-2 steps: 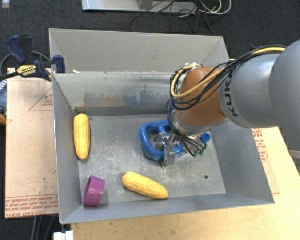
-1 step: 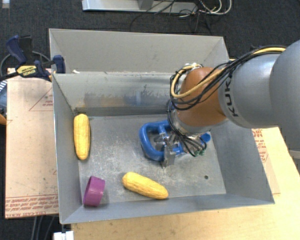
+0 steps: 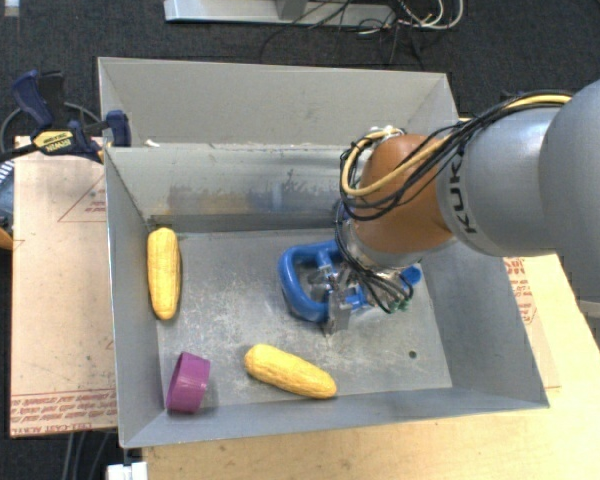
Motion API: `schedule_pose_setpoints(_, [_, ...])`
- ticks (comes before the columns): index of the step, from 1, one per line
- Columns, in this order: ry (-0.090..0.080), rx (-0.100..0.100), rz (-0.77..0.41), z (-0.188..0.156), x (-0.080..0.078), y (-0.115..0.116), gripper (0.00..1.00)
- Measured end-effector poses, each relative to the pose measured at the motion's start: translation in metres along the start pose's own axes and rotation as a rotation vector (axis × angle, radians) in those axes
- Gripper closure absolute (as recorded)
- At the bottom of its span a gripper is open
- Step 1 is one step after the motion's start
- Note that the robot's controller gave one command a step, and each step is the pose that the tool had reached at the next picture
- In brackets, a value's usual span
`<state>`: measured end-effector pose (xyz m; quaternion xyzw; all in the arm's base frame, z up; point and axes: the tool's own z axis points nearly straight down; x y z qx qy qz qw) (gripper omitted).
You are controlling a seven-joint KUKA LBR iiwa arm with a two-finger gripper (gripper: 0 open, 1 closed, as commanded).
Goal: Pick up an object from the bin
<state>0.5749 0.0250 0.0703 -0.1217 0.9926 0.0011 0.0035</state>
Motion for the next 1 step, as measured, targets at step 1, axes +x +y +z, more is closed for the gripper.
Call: schedule_pose_setpoints(1, [0.000, 0.000, 0.000, 0.0000, 0.0000, 0.0000, 1.00])
